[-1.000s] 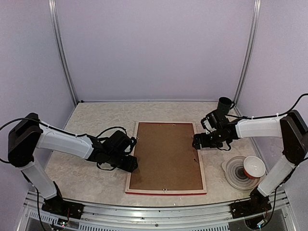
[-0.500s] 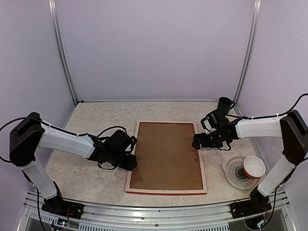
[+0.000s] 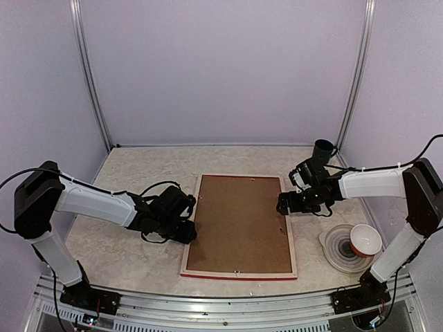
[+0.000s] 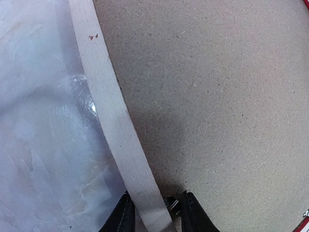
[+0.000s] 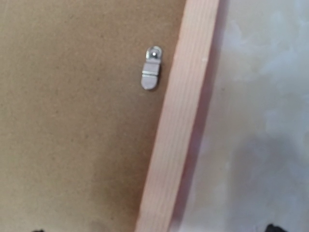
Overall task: Put the photo into the frame
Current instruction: Press the fastener onto the backboard.
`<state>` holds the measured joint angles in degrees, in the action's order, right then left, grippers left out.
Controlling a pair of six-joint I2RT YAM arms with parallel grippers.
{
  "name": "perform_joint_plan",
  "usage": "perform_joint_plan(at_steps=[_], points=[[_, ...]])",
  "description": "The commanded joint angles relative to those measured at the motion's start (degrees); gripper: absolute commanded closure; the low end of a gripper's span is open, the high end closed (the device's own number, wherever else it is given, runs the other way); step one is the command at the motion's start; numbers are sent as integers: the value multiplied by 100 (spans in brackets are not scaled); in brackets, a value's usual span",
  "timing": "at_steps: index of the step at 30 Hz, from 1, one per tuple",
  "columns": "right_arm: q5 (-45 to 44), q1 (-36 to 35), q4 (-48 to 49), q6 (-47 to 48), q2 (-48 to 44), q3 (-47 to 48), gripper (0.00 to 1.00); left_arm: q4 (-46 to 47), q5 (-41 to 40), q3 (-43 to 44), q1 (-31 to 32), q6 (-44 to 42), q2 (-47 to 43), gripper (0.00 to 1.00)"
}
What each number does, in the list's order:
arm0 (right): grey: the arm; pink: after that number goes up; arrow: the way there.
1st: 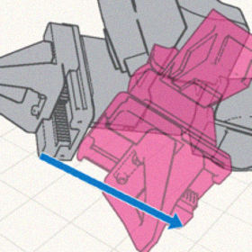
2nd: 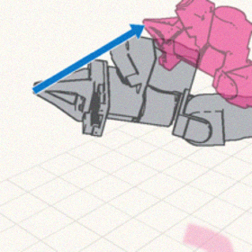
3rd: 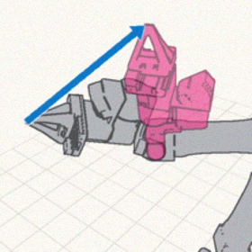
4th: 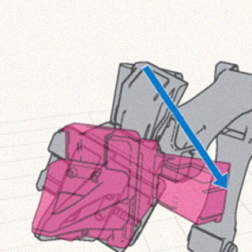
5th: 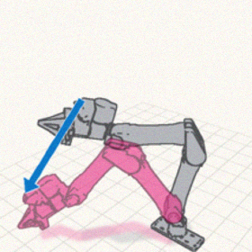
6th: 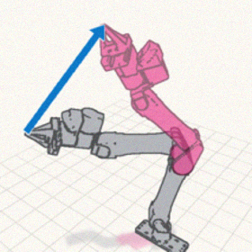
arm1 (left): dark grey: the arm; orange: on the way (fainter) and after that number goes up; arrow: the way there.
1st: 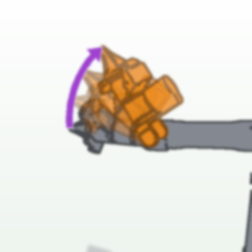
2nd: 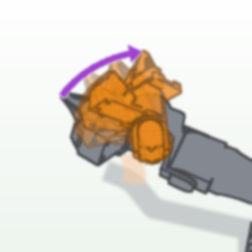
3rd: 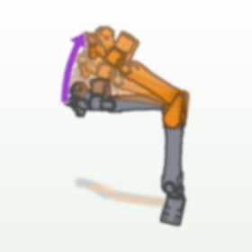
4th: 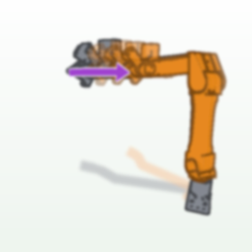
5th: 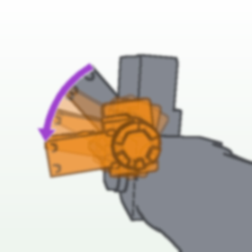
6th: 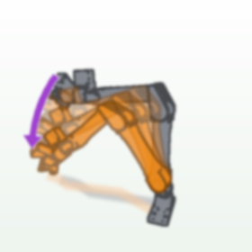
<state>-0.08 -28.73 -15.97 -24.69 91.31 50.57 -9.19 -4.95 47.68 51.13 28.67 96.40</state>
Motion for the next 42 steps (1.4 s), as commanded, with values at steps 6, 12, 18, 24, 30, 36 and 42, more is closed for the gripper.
perform_joint_plan(at_steps=[6, 12, 18, 24, 30, 36, 42], points=[[-11, 51, 52, 18, -51, -35, 1, -327, -141, 79, -7, 27, 44, 100], [-5, 52, 56, 19, -43, -34, 1, -219, -618, 32, -7, 191, -742, 66], [-1, 52, 93, 1, -32, -52, 1, -60, -901, -23, -22, 219, -1441, 52], [-1, 52, 59, 33, -73, -37, 1, -234, -721, 70, -33, 139, -1225, 37], [-1, 53, 31, 36, -87, -15, 1, -496, -541, 161, -18, 89, -459, 27], [-13, 52, 6, 52, -100, -8, 1, -455, -524, 38, -16, 188, -393, 37], [-6, 53, 10, 59, -55, 30, 1, -556, -504, 104, -7, 116, -279, 52]])
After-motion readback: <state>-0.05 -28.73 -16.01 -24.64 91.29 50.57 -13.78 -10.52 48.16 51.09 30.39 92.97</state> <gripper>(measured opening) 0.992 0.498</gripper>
